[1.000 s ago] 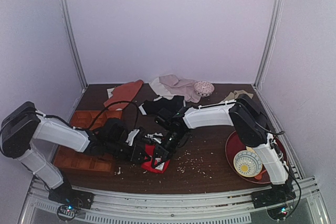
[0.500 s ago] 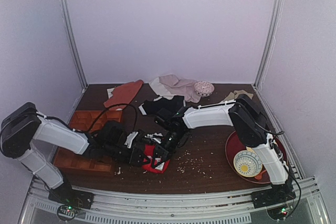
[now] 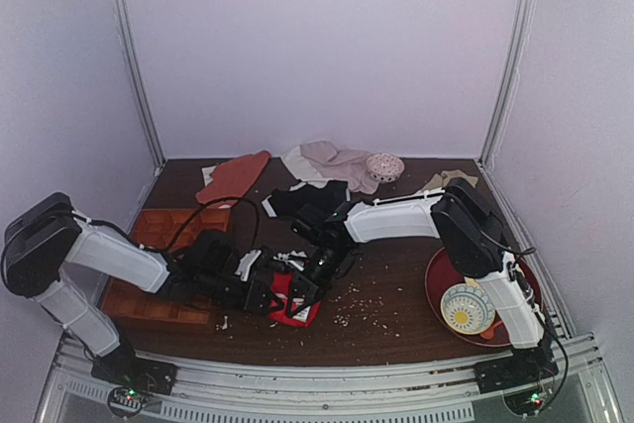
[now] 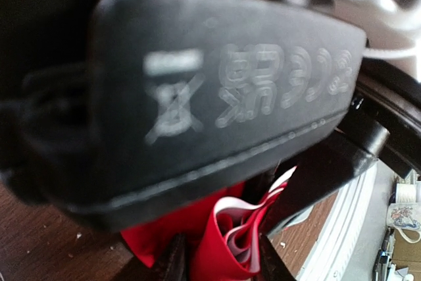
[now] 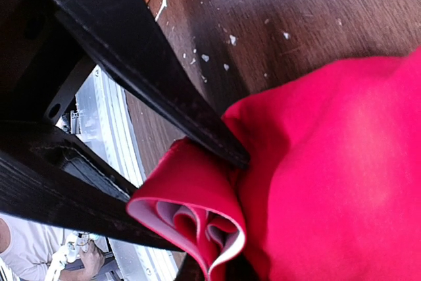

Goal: Roll the underwear
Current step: Roll the underwear at the center of the board.

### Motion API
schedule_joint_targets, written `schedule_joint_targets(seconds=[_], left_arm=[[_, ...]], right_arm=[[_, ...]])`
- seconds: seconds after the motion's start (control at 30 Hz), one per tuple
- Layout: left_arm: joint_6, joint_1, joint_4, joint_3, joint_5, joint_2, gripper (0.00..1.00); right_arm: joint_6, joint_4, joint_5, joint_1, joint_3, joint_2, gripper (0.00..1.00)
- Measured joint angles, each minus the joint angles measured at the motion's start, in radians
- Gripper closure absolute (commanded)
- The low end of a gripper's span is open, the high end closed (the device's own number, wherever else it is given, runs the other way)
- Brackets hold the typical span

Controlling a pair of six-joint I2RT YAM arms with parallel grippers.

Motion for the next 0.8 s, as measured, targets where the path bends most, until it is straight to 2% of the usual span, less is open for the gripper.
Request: schedule_joint_targets(seconds=[0.03, 0.2, 0.37, 0.43, 0.8], left_arm=[[0.000, 0.000, 0.006, 0.000, 0.002, 0.004, 0.73], [-0.015, 0.000, 0.029, 0.004, 0.016, 0.021, 1.00], [-0.030, 0.000, 0.023, 0.011, 0.025, 0.023, 1.00], [-0.037, 0.000, 0.009, 0.018, 0.025, 0.023, 1.00], [-0.110, 0.000, -0.042, 0.034, 0.025, 0.019, 1.00]], right_arm=[[0.000, -0.001, 0.000, -0.001, 0.000, 0.000, 1.00], [0.000, -0.002, 0.000, -0.002, 0.000, 0.002, 1.00], [0.000, -0.004, -0.002, -0.002, 0.000, 0.003, 1.00], [0.001, -0.004, 0.000, -0.002, 0.000, 0.003, 0.91], [0.040, 0.047, 0.001, -0.005, -0.031, -0.008, 0.80]])
